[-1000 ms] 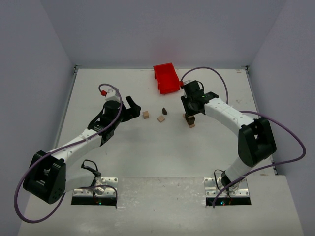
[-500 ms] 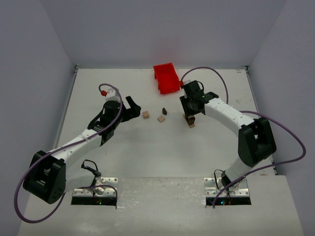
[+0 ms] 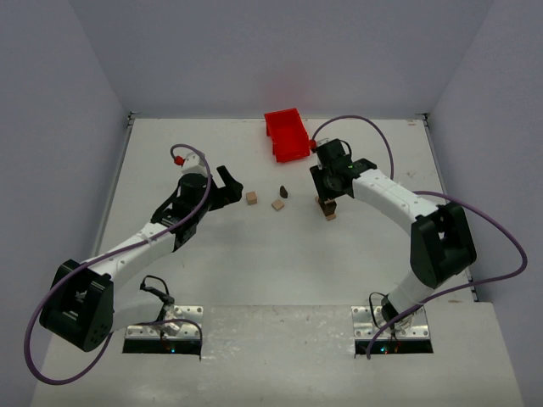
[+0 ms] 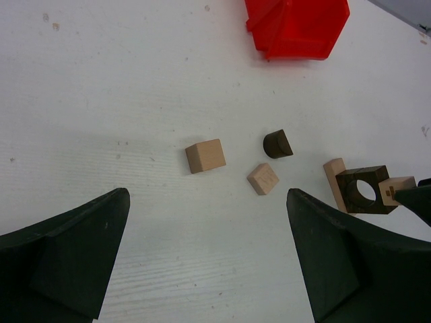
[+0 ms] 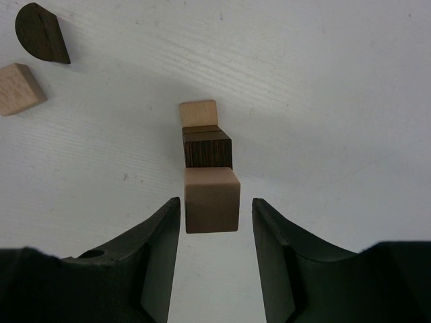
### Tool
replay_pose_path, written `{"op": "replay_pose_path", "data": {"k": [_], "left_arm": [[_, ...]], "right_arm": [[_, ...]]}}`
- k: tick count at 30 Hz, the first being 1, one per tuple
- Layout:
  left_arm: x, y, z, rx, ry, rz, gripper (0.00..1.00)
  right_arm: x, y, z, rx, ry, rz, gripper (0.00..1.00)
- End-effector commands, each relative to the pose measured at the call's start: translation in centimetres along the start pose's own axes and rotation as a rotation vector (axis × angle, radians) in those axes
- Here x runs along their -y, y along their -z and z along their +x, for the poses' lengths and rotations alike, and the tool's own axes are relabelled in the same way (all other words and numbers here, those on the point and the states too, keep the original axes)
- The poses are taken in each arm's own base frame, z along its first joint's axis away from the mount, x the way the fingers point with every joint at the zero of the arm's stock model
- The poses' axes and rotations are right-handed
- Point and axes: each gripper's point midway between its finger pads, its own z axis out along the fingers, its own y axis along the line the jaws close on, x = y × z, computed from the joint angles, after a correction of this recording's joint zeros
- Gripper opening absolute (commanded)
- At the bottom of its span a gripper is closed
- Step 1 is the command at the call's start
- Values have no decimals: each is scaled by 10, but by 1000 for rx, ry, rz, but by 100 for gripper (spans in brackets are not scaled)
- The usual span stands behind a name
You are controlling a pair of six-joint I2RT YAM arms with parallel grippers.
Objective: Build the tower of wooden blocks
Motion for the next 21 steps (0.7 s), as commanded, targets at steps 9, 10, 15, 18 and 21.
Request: {"op": "replay_pose_path", "data": {"k": [9, 10, 15, 18, 21], "left_arm": [[12, 1, -17, 55, 2, 42, 100], [12, 1, -17, 55, 2, 42, 100], [12, 1, -18, 57, 1, 43, 100], [12, 1, -17, 56, 2, 42, 100], [12, 1, -17, 56, 1, 42, 100]], "right_arm": [[8, 11, -11, 46, -3, 22, 48], [8, 11, -10, 46, 0, 22, 48], [8, 13, -10, 44, 4, 20, 48], [9, 13, -10, 44, 3, 24, 49], [9, 12, -7, 35, 6, 26, 49]]}}
